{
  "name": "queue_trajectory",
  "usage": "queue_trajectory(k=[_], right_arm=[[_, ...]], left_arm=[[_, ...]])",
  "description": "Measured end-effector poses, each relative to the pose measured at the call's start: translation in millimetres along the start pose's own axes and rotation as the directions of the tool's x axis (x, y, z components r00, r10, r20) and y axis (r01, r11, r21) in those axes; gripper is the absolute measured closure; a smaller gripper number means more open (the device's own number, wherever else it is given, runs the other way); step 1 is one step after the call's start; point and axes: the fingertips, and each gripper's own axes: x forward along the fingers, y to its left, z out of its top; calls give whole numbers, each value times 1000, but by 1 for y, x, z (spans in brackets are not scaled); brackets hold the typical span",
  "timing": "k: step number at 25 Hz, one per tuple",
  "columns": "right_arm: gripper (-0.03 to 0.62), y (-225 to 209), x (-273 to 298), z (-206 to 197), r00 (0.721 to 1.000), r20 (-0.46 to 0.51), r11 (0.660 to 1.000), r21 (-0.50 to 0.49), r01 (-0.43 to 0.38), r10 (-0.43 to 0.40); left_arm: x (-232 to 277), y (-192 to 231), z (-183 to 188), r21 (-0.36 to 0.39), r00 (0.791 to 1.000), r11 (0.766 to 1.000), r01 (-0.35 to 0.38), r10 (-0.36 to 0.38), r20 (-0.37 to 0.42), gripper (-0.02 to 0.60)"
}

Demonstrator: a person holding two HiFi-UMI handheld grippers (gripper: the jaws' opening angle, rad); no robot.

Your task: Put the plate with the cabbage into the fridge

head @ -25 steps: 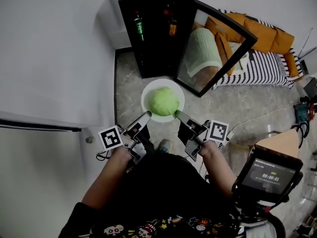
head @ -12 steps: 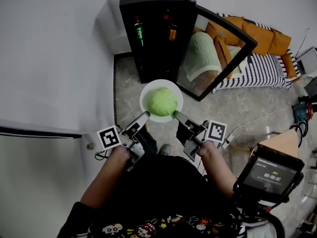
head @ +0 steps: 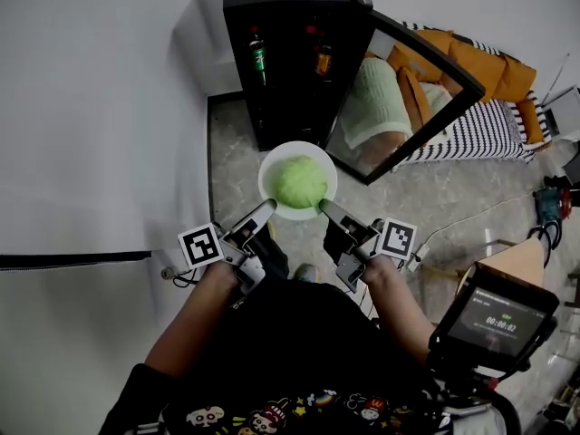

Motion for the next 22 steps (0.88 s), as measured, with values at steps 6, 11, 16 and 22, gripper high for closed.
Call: queue_trajectory(k=[6,11,16,22], right_arm=[[579,-1,-2,0,1000,7,1000,5,9,-9],[579,0,-1,0,1000,10,1000,10,13,-13],[579,0,-3,-1,1000,16,1000,9,11,-11],[579,-1,-3,0,1000,24,1000,20,11,-12]], left_arm=[[0,1,-1,-16,1000,1000,-5,5,-6,572],[1,0,-1,-23,1000,1000,-1,1,-4,571],[1,-1,-1,-19,1000,1000,-1,1,-7,572],[3,-1,-1,-18,1000,1000,-10,9,-15,571]])
